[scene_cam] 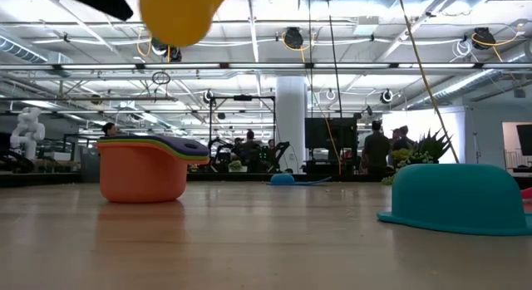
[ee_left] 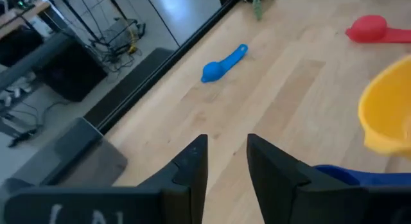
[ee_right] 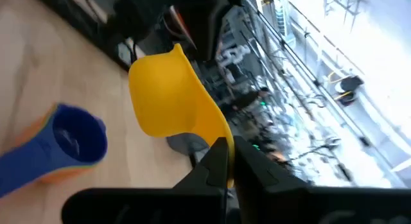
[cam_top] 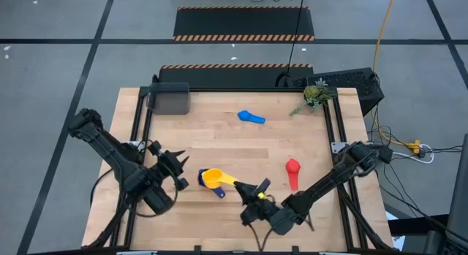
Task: Nest measuring cups in basket
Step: Stack the yellow measuring cup on top of the purple measuring cup
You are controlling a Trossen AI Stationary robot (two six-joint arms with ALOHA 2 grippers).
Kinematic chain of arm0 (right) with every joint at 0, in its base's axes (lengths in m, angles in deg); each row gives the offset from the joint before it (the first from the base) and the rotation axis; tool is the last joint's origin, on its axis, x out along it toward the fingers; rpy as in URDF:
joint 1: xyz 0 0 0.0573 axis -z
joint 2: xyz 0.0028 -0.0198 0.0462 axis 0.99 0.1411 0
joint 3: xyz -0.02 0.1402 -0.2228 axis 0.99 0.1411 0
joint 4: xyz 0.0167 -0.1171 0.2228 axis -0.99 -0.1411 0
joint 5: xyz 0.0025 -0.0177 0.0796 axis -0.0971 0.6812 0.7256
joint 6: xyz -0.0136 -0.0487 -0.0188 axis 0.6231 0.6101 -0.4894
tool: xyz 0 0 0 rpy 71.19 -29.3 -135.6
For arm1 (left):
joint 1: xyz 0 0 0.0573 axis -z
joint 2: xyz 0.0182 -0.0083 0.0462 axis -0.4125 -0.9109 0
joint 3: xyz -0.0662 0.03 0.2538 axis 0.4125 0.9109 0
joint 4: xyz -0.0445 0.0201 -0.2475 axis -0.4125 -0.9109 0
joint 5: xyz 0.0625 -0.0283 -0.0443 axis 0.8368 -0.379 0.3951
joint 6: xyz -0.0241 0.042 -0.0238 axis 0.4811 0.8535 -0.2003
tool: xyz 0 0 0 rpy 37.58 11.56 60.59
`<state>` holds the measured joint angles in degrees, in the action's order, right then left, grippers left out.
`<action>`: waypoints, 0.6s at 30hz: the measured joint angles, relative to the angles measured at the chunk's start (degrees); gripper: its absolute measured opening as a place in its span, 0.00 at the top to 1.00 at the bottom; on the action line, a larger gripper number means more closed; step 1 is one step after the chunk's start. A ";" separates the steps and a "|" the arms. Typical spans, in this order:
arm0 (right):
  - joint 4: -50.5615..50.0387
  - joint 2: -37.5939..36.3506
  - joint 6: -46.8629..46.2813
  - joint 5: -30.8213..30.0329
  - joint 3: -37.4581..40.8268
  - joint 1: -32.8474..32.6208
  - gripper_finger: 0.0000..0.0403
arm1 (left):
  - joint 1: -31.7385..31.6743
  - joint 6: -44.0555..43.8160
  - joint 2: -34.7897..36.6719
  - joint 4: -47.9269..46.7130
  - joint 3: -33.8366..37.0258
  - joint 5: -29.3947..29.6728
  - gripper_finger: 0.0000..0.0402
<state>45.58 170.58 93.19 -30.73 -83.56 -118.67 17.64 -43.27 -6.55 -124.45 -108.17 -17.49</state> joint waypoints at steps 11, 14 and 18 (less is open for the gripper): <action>-17.90 13.88 3.85 -4.32 -18.14 2.13 1.00 | -0.02 0.21 10.34 8.69 11.65 0.10 0.77; -19.16 15.33 4.52 -4.38 -19.88 1.93 1.00 | -0.09 1.00 11.39 9.22 12.27 0.11 0.77; -19.19 15.39 4.52 -4.53 -19.80 1.75 1.00 | -0.39 2.08 11.87 9.28 12.34 0.09 0.77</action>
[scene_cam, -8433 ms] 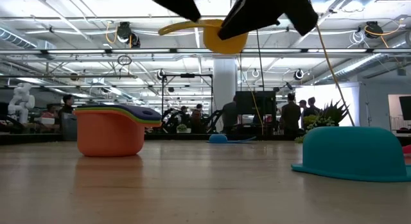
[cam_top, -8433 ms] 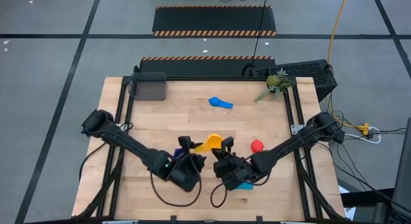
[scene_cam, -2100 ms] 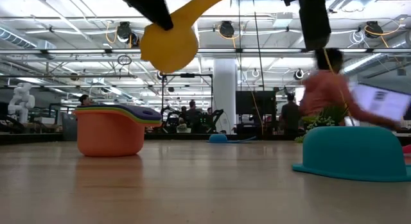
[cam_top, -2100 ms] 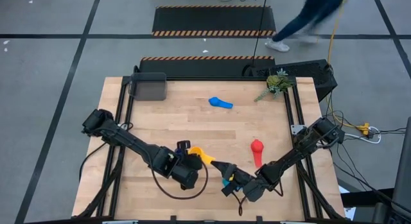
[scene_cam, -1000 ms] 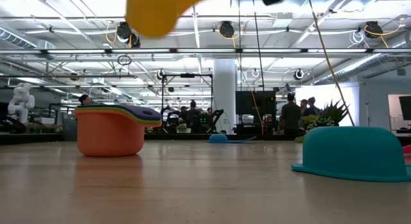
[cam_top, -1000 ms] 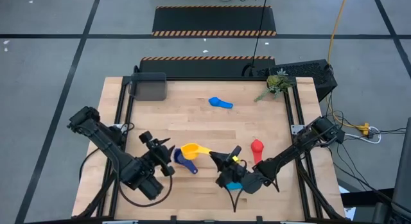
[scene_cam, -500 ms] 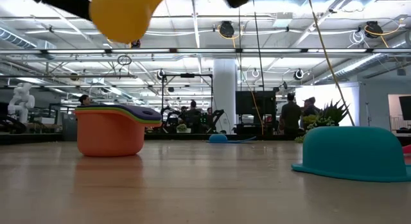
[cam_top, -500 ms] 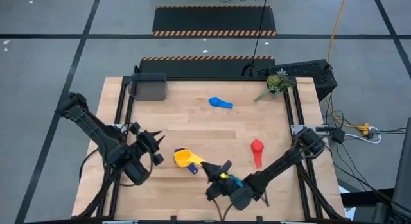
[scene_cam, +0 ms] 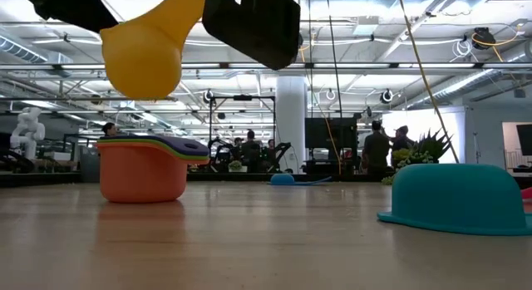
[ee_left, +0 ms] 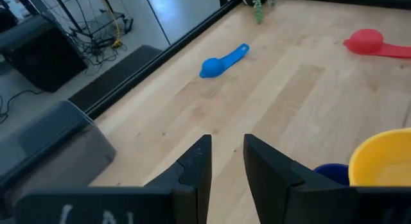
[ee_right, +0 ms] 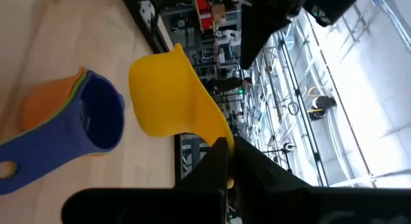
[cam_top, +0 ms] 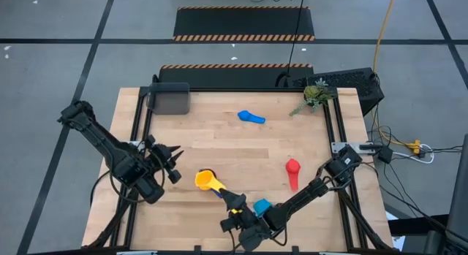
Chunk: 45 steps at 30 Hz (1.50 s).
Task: Nest measuring cups in basket
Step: Stack the yellow measuring cup on top of the purple measuring cup
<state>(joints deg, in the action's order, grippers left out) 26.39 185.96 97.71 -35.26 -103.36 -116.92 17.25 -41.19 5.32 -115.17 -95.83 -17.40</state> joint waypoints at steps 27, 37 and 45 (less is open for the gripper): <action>-8.67 0.00 -14.60 0.40 1.06 1.15 1.00 | -3.03 3.19 0.13 1.31 0.00 -0.46 0.77; -8.75 2.69 -12.72 0.63 1.08 1.67 1.00 | -3.03 3.20 0.11 1.31 0.00 -0.49 0.77; -8.57 2.69 -14.54 0.98 1.08 1.86 1.00 | -3.03 3.37 0.11 1.30 -0.02 -0.50 0.77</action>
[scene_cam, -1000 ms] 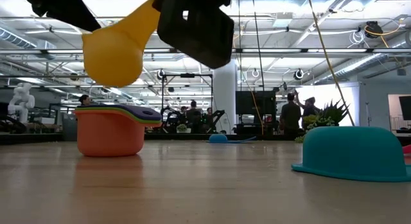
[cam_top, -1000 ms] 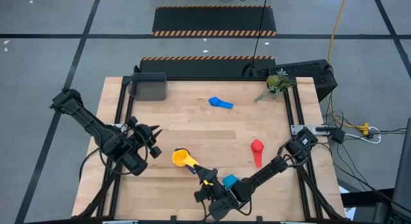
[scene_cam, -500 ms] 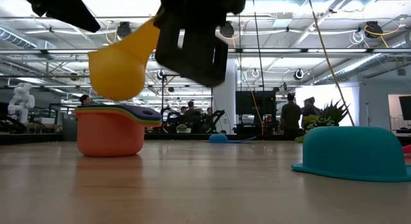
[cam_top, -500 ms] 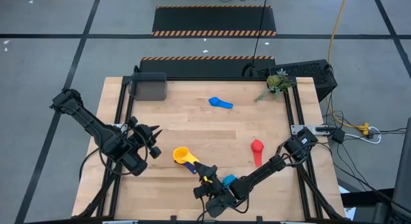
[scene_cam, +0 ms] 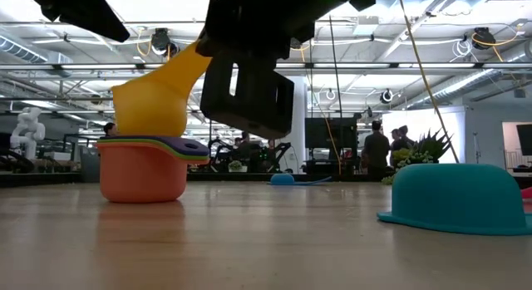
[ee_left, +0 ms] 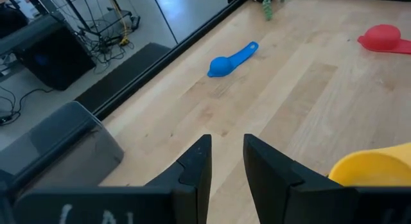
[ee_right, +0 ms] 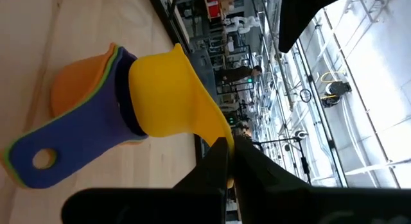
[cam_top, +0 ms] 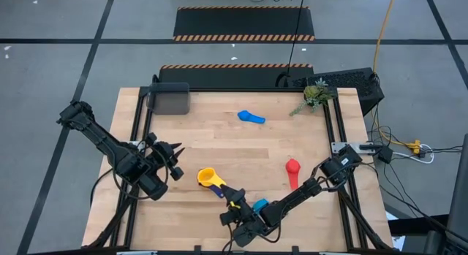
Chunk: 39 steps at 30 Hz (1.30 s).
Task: Nest measuring cups in basket
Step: Stack the yellow measuring cup on top of the purple measuring cup
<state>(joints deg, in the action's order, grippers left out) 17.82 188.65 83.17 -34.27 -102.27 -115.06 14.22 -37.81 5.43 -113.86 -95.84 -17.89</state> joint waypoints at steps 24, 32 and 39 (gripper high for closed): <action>-1.80 -0.07 -0.93 5.45 0.00 0.37 0.97 | 0.00 0.08 0.00 0.01 -0.01 0.00 0.77; -2.64 -0.07 -1.60 5.79 0.00 0.35 0.90 | 0.00 0.02 0.00 0.01 -0.01 -0.07 0.77; -2.65 -0.09 -1.57 7.68 0.00 0.35 0.81 | 0.00 0.00 0.00 0.01 -0.01 -0.07 0.77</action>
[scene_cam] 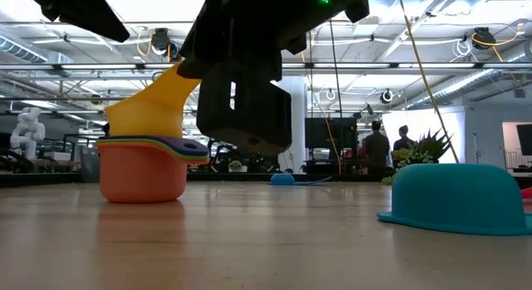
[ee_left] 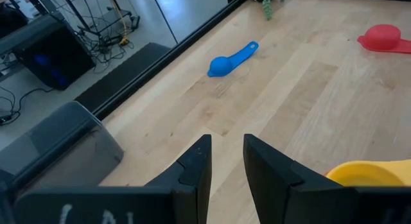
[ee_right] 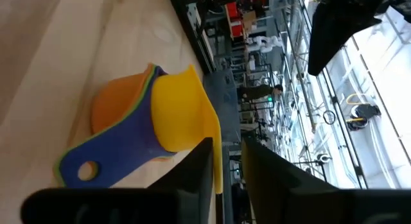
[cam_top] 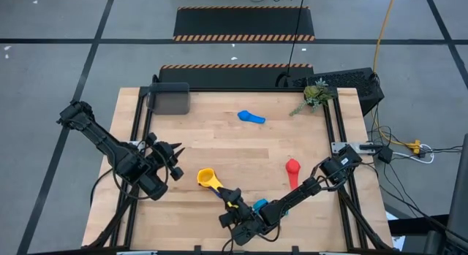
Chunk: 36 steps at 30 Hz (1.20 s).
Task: Nest measuring cups in basket
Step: Stack the yellow measuring cup on top of the purple measuring cup, then stack the light blue measuring cup on top of the yellow measuring cup
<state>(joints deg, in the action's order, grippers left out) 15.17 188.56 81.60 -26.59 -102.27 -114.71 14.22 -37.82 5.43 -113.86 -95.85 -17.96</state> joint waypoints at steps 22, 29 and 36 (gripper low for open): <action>-2.23 -0.02 -3.53 8.54 0.00 0.13 0.71 | 0.00 0.17 0.00 -0.02 0.00 -1.07 0.77; -3.52 -0.02 -5.10 13.08 0.00 0.21 0.71 | 0.00 0.20 0.00 -0.02 0.00 -1.16 0.77; -3.99 -0.02 -5.97 13.30 0.00 0.24 0.71 | 0.00 0.20 0.00 -0.02 0.00 -1.37 0.77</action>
<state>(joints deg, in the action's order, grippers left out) 11.17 188.54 75.64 -13.29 -102.27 -114.47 14.22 -37.62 5.43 -113.88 -95.85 -19.34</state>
